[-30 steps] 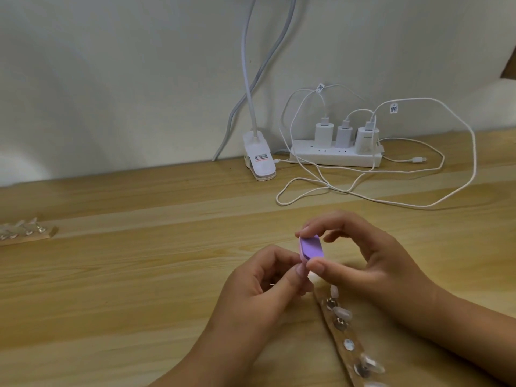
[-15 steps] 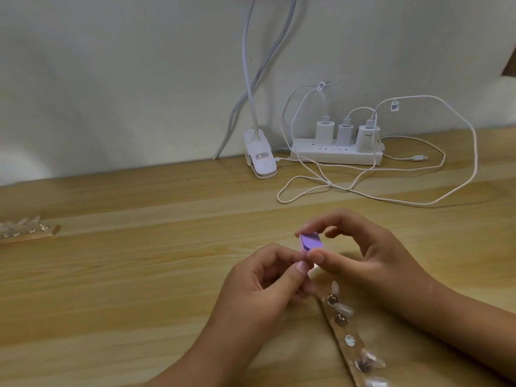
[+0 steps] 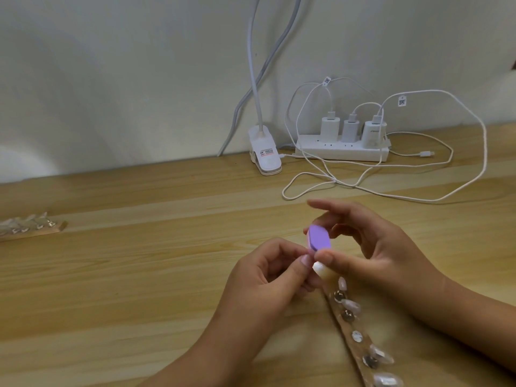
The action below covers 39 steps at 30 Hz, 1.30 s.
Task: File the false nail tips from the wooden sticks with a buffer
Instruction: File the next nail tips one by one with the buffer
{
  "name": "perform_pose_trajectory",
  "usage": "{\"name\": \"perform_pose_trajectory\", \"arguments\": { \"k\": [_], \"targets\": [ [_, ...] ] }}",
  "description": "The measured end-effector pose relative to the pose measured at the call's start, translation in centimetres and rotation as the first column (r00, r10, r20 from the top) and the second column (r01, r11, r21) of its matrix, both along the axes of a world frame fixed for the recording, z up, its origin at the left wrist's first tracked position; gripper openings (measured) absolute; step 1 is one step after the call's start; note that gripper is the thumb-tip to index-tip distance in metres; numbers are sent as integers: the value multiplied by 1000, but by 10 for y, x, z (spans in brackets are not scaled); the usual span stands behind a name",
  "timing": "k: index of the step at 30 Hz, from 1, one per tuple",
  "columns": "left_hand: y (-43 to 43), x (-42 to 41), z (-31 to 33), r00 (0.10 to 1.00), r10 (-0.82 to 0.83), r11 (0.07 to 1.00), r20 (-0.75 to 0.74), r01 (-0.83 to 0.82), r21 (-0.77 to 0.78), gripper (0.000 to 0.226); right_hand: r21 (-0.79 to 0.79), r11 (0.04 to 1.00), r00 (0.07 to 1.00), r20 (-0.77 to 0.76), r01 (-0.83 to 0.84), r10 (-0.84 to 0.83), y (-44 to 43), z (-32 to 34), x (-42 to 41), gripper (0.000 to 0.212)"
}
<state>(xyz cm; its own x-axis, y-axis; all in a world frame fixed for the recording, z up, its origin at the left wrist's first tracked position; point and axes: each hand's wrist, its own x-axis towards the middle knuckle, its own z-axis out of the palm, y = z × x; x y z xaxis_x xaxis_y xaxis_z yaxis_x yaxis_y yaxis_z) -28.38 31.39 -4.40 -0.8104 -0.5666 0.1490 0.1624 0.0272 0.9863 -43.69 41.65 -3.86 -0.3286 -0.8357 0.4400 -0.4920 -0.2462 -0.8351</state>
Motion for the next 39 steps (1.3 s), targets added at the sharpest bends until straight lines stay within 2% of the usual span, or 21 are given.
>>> {"name": "perform_pose_trajectory", "arguments": {
  "k": [2, 6, 9, 13, 17, 19, 21, 23, 24, 27, 28, 31, 35, 38, 39],
  "targets": [
    [0, 0, 1, 1000, -6, 1000, 1, 6, -10, 14, 42, 999, 1000, 17, 8, -8, 0, 3, -2, 49],
    [1, 0, 1, 1000, -20, 1000, 1, 20, -14, 14, -6, 999, 996, -79, -37, 36, 2, 1, 1, 36],
    [0, 0, 1, 1000, -9, 1000, 15, 9, -12, 7, 23, 1000, 1000, 2, -11, 11, -1, 0, -2, 36],
    [1, 0, 1, 999, -17, 1000, 27, 17, -10, 10, -18, 999, 991, -125, -44, 41, 0, -1, 1, 40],
    [1, 1, 1, 999, -19, 999, 27, 20, -37, 10, 22, 1000, 1000, -25, 13, -13, 1, 2, -1, 39],
    [2, 0, 2, 999, -24, 999, 33, 26, -46, 9, -26, 1000, 991, -133, -13, 9, 3, 2, 3, 31],
    [2, 0, 1, 999, -22, 998, 36, 24, -55, 10, -5, 1000, 985, -174, 15, -16, 3, 0, 4, 23],
    [1, 1, 1, 999, -22, 998, 30, 24, -64, 8, 58, 998, 997, -66, 34, -30, 2, 2, 2, 21],
    [1, 1, 1, 999, -25, 997, 27, 27, -66, 7, 61, 998, 998, -59, 28, -24, 2, 3, 3, 22],
    [3, 1, 2, 999, -41, 998, 7, 41, -46, 9, -25, 999, 969, -245, -23, 16, 4, 2, 6, 28],
    [3, 1, 2, 999, -38, 998, 6, 38, -47, 10, -9, 1000, 970, -244, -10, 8, 4, 1, 5, 28],
    [2, 1, 2, 999, -28, 999, 15, 29, -43, 11, 79, 996, 996, -88, 34, -27, 4, 1, 1, 30],
    [3, 1, 3, 1000, -14, 1000, 7, 14, -22, 8, -10, 1000, 981, -194, 10, -12, 4, 1, 3, 26],
    [2, 1, 2, 1000, -17, 999, 8, 18, -30, 9, 56, 998, 999, -20, 41, -40, 2, 1, 0, 22],
    [2, 2, 2, 1000, -20, 999, 7, 20, -33, 9, 38, 999, 999, -28, 29, -28, 3, 1, 1, 22]
  ]
}}
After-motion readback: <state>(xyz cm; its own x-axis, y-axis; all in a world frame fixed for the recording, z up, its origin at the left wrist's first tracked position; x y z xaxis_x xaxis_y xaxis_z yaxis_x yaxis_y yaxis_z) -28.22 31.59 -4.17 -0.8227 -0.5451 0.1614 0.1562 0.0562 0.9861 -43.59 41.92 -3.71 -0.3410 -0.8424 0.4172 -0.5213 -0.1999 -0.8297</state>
